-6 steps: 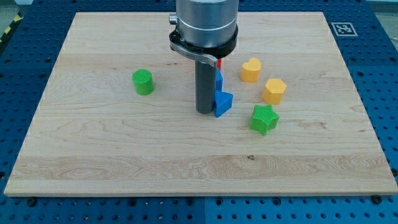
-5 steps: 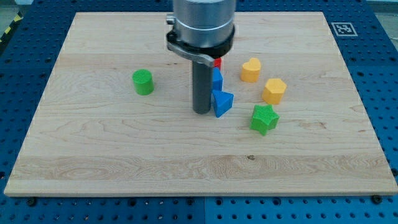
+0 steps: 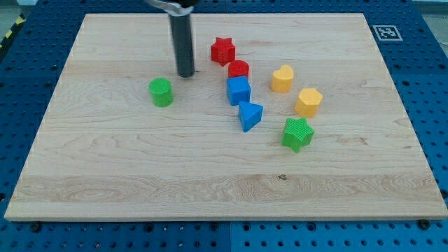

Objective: Move the green circle closer to the green star

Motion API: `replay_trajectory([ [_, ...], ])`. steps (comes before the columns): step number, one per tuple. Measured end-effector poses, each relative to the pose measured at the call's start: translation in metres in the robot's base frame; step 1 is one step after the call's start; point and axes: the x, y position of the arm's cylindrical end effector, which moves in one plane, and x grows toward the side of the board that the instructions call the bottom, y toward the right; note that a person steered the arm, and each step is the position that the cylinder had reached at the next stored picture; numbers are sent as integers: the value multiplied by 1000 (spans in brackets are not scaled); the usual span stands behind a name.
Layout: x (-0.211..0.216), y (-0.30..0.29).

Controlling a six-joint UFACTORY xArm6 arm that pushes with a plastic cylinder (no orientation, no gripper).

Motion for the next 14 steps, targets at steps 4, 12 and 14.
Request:
replay_trajectory([
  [4,16,-46],
  [12,191,46],
  [14,208,78],
])
